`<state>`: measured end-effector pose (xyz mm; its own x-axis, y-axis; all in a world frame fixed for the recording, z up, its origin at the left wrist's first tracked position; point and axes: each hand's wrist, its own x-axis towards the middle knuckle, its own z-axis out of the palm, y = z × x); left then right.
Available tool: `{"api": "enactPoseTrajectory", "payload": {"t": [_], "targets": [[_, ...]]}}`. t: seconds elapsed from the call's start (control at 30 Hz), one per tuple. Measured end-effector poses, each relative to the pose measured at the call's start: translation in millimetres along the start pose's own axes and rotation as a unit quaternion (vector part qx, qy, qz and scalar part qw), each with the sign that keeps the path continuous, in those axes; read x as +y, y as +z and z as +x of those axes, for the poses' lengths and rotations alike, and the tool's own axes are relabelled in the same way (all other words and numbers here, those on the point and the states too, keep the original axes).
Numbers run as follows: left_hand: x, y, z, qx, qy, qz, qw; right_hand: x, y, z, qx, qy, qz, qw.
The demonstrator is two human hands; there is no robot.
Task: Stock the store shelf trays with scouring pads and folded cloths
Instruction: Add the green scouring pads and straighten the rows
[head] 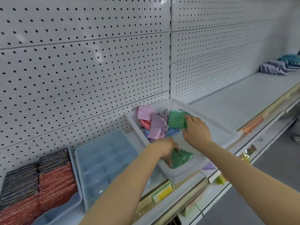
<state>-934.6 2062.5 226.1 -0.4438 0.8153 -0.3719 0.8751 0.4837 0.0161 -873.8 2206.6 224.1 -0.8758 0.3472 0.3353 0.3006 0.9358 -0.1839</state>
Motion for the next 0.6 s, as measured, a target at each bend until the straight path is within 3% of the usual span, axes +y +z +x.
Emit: {"api": "enactPoseTrajectory", "payload": {"t": [0.1, 0.2, 0.3, 0.4, 0.6], "targets": [[-1, 5, 10, -0.009, -0.009, 0.026, 1.0, 20, 3, 7, -0.012, 0.027, -0.024, 0.999], [-8, 3, 10, 0.051, 0.002, -0.004, 0.999, 36, 5, 12, -0.064, 0.059, -0.088, 0.992], [-22, -4, 2, 0.101, -0.019, -0.123, 0.987, 48, 5, 17, -0.172, 0.101, -0.104, 0.974], [-35, -6, -9, 0.166, -0.053, -0.26, 0.95, 56, 12, 25, -0.255, 0.103, -0.062, 0.959], [-43, -8, -40, 0.305, -0.034, -0.404, 0.861, 45, 2, 39, -0.17, 0.11, -0.02, 0.979]]}}
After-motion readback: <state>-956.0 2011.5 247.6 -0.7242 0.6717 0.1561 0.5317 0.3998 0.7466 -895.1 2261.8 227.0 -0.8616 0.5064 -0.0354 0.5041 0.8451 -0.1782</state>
